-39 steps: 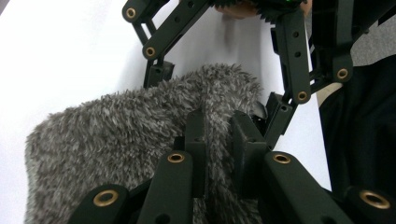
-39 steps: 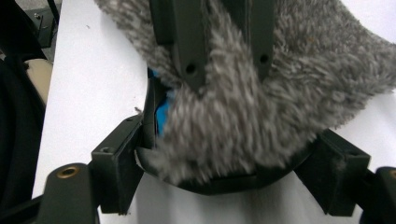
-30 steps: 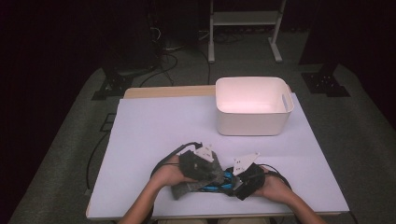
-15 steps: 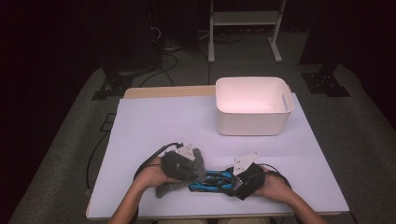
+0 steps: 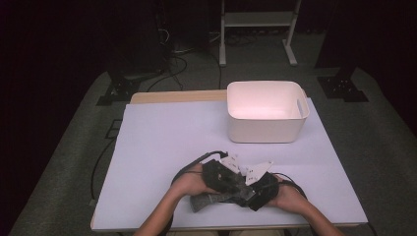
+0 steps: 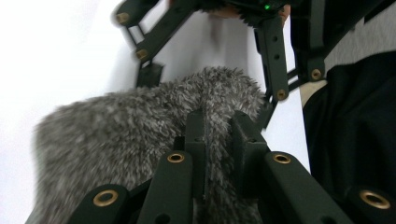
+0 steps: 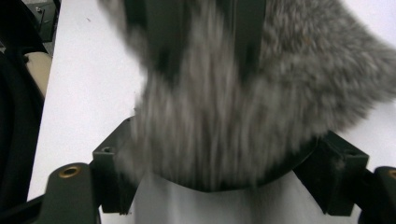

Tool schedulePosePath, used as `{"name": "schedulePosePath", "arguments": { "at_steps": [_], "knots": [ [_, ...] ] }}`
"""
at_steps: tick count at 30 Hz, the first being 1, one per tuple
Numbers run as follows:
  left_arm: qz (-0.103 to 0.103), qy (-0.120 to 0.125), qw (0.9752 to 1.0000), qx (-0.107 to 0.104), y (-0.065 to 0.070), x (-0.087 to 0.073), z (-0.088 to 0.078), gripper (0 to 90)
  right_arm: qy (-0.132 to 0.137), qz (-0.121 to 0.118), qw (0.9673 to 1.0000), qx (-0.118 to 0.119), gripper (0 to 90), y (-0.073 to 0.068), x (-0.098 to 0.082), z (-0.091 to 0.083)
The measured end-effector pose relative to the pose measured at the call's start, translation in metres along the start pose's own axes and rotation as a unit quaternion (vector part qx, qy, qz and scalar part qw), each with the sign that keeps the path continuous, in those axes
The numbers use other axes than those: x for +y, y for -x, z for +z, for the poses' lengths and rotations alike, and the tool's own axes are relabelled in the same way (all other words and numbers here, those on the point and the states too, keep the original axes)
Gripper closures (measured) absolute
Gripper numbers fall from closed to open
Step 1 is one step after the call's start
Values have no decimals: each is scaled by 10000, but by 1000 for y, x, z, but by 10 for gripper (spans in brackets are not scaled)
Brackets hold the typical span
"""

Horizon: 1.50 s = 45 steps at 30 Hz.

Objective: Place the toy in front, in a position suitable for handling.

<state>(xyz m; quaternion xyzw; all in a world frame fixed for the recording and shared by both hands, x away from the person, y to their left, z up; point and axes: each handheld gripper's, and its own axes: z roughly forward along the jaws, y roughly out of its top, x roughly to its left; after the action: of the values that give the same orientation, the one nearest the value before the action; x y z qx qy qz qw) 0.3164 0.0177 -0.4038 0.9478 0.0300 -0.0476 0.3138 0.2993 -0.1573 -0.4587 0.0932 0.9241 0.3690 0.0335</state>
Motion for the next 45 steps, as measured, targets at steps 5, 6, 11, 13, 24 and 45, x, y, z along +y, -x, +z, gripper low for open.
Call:
{"name": "schedulePosePath", "arguments": {
  "at_steps": [5, 6, 11, 13, 24, 45],
  "knots": [
    [-10, -65, 9999, 99, 0, -8, -8, 789, -22, 2, 10000, -4, 225, 0, 0, 0],
    [-10, -65, 9999, 99, 0, -8, -8, 789, -23, -1, 10000, -8, 225, 0, 1, 0],
    [-318, -64, 9990, 313, 3, -43, -34, 786, -37, -41, 10000, -5, 225, 0, 1, 0],
    [-389, -129, 9985, 371, 2, -50, -38, 785, -36, -44, 10000, -6, 225, 0, 1, 0],
    [-847, -122, 9948, 558, -1, -90, -56, 786, -26, -33, 10000, -6, 226, 0, 0, 0],
    [39, -6, 10000, -73, 7, -4, -1, 786, 22, -8, 10000, 7, 226, 0, -1, 0]
  ]
}}
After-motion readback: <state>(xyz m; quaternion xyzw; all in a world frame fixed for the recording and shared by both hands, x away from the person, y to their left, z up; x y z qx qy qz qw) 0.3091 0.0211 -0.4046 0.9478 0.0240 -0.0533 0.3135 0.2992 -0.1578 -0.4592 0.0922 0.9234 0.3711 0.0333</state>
